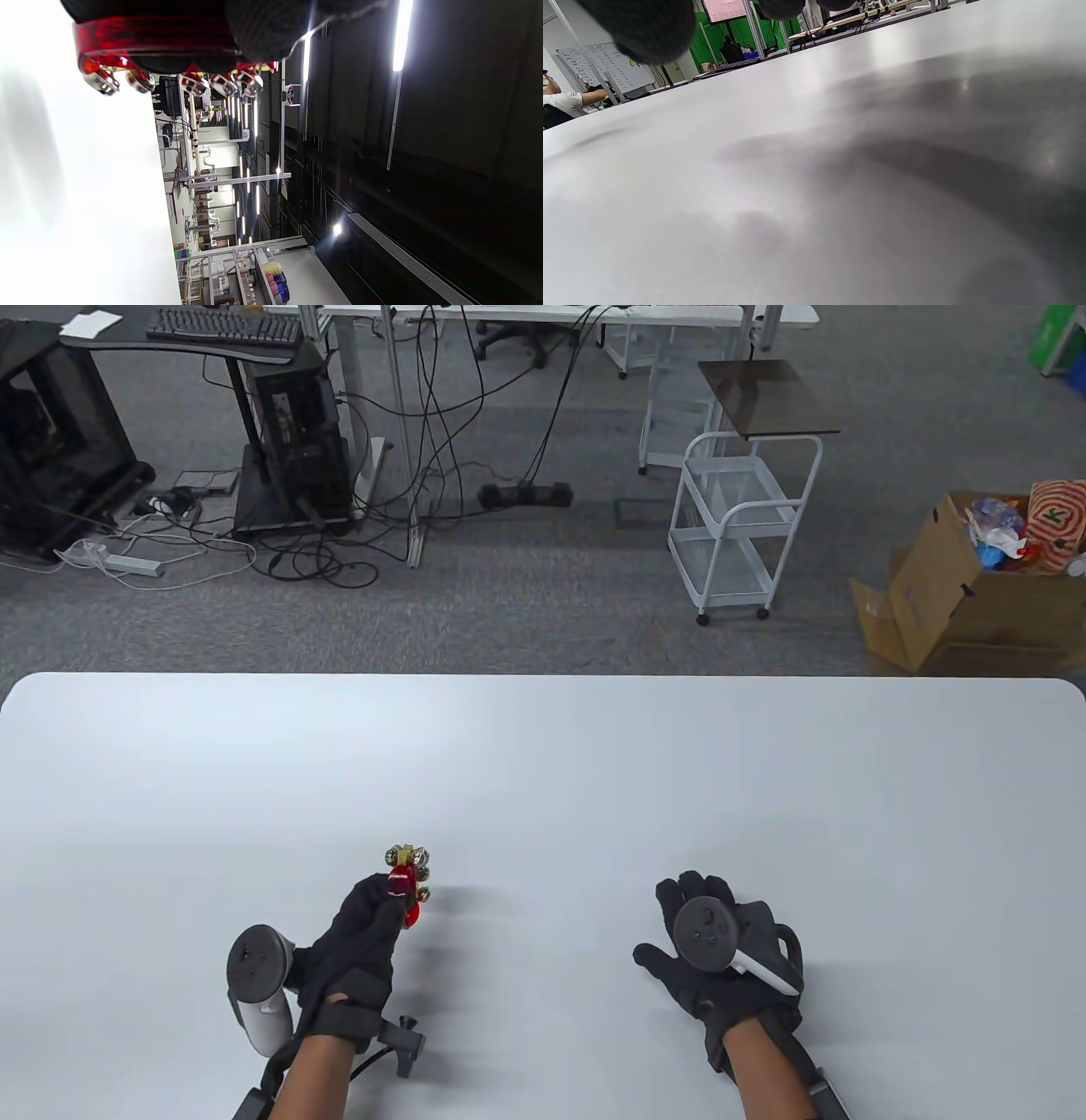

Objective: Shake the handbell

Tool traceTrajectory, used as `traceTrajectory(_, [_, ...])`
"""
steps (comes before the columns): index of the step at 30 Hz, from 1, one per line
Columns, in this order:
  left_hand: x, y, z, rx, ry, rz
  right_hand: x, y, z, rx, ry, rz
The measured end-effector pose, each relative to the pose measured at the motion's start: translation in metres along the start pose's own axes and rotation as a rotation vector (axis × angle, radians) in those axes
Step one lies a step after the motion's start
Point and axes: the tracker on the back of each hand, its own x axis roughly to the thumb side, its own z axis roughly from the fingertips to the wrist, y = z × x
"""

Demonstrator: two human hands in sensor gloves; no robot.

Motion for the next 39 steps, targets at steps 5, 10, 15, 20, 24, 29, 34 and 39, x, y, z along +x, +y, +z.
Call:
traceTrajectory(5, [-0.007, 0.001, -0.003, -0.006, 0.017, -0.038, 0.000, 0.001, -0.001, 0.001, -0.002, -0.001])
traceTrajectory(10, [0.058, -0.002, 0.012, -0.027, -0.334, -0.096, -0.001, -0.002, 0.000, -0.012, -0.001, -0.012])
traceTrajectory(15, [0.111, 0.003, 0.043, 0.092, -0.611, -0.118, -0.001, -0.005, 0.001, -0.028, -0.005, -0.025])
traceTrajectory(20, [0.008, 0.006, 0.008, 0.067, -0.123, -0.115, -0.004, -0.005, 0.002, -0.025, -0.001, -0.032])
traceTrajectory(24, [0.007, 0.007, 0.003, 0.037, -0.099, -0.068, -0.005, -0.007, 0.004, -0.032, 0.002, -0.026])
traceTrajectory(29, [0.009, 0.005, 0.008, 0.036, -0.119, -0.049, -0.007, -0.008, 0.005, -0.039, 0.006, -0.031])
traceTrajectory(34, [0.011, 0.004, 0.008, 0.028, -0.121, -0.059, -0.004, -0.008, 0.005, -0.040, -0.003, -0.024])
traceTrajectory(39, [0.011, 0.003, 0.008, 0.026, -0.112, -0.045, -0.005, -0.007, 0.004, -0.037, 0.001, -0.025])
